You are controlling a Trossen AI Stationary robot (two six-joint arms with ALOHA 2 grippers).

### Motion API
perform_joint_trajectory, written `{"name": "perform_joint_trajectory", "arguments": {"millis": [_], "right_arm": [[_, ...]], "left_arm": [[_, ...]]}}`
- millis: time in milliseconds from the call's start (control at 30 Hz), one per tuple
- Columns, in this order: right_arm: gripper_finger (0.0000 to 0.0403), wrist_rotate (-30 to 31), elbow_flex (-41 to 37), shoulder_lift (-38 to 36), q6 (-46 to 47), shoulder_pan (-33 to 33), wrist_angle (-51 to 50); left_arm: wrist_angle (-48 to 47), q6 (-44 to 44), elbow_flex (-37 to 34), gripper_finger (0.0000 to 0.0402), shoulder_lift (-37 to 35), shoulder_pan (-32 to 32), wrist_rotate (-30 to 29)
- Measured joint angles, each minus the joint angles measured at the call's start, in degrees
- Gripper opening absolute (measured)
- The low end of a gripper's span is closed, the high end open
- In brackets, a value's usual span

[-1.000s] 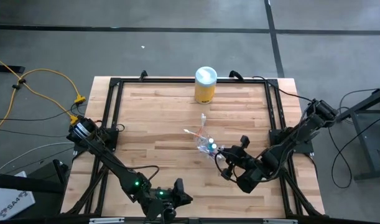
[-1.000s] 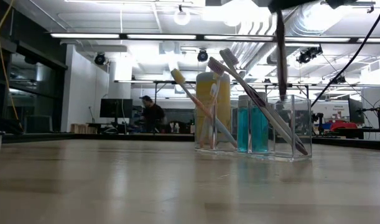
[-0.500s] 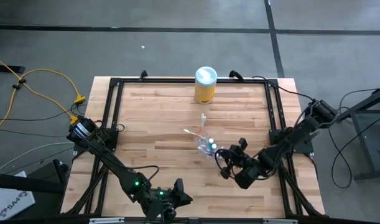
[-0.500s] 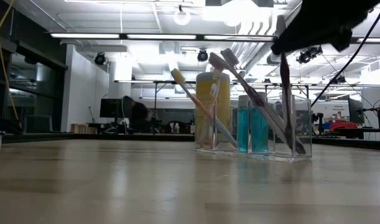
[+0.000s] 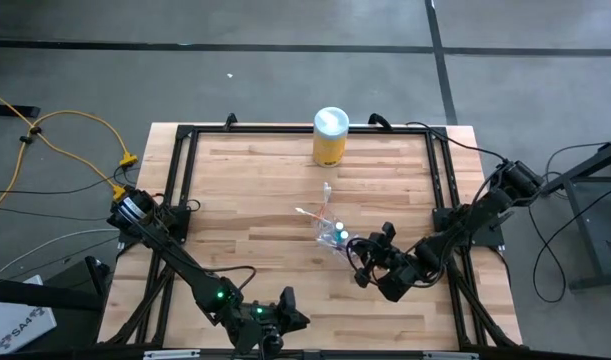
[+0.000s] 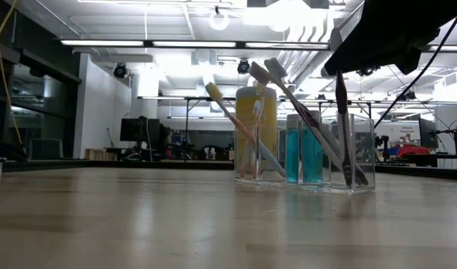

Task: Pick & Place toothbrushing station
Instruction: Put the purple toothbrush into the bottom compartment of the transparent organizer, then return to Home Position

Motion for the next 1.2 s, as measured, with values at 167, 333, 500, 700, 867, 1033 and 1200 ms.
{"name": "perform_joint_trajectory", "arguments": {"millis": [167, 333, 500, 700, 867, 1033, 1200], "right_arm": [[0.0027, -0.83, 0.0, 0.0, 0.0, -0.9, 0.08], [0.0038, -5.54, -0.17, 0.03, -0.64, -2.48, 0.12], [0.0079, -10.75, -0.2, 0.09, -2.79, -4.24, 2.32], [0.0132, -11.07, -0.2, 0.09, -3.05, -5.18, 2.37], [0.0163, -10.99, -0.2, 0.09, -4.02, -5.18, 2.47], [0.0177, -11.85, -0.17, -0.12, -4.15, -5.18, 2.44], [0.0175, -14.74, -0.09, -2.32, -4.17, -5.0, 2.38]], "left_arm": [[0.0, -0.27, 0.0, 0.0076, 0.0, 0.0, 0.26], [0.0, -1.16, 0.0, 0.0076, 0.0, 0.0, 0.28], [0.0, -1.39, 0.0, 0.0076, 0.0, 0.0, 0.28], [-0.02, -1.49, 0.0, 0.0076, 0.0, 0.0, 0.28], [-0.02, -1.75, 0.0, 0.0076, 0.0, 0.0, 0.28], [-0.04, -1.94, 0.0, 0.0076, 0.0, 0.0, 0.28], [-1.34, -4.4, 0.0, 0.0076, 0.0, 0.07, 0.17]]}}
